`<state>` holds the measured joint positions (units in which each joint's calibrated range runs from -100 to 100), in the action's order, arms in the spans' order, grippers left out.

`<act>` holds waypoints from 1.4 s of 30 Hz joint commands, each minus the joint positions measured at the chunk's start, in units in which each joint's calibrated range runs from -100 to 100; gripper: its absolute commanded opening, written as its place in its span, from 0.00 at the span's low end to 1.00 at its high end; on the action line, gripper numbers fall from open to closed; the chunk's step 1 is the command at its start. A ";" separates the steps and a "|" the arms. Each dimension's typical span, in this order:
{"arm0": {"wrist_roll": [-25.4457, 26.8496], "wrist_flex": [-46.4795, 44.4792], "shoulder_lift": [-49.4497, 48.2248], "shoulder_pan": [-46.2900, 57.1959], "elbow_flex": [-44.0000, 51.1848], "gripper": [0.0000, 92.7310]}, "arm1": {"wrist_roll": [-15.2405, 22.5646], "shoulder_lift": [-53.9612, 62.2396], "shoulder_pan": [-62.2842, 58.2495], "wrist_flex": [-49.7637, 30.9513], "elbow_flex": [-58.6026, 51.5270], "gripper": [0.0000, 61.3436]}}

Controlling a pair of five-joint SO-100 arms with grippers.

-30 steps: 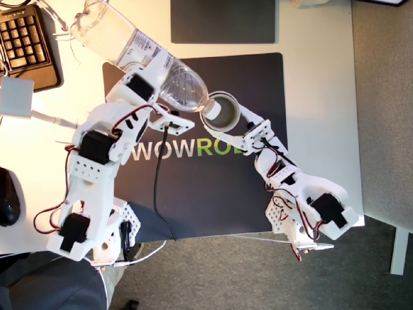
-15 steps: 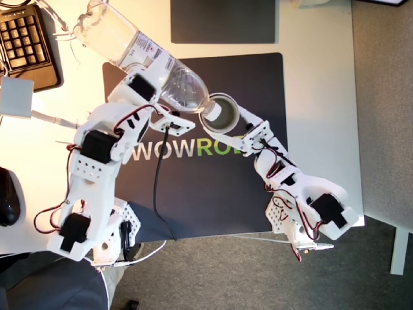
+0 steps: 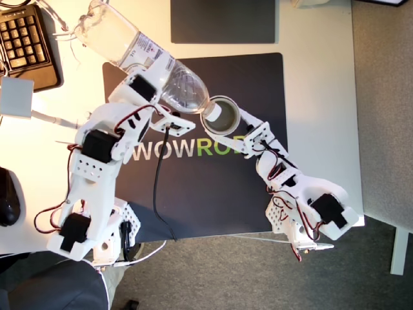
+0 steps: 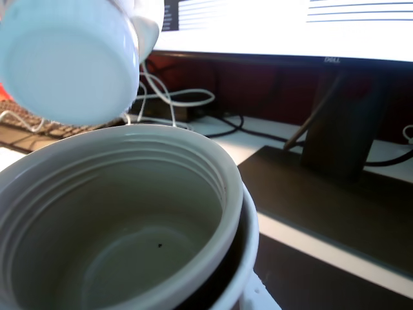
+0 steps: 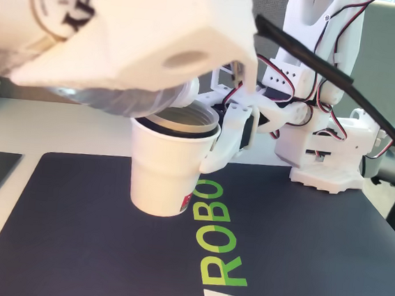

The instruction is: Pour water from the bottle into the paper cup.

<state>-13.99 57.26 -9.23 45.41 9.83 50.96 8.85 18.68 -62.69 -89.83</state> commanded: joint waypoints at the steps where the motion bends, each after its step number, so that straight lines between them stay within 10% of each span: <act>1: 0.83 -3.13 -8.66 0.79 0.30 0.00 | -0.54 1.93 0.86 -0.87 -0.08 0.00; 42: 1.22 -3.62 -10.40 1.32 -1.88 0.00 | -0.68 0.99 4.57 -2.34 1.28 0.00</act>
<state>-13.50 56.78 -11.32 45.97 6.12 50.67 8.85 23.08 -62.69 -89.83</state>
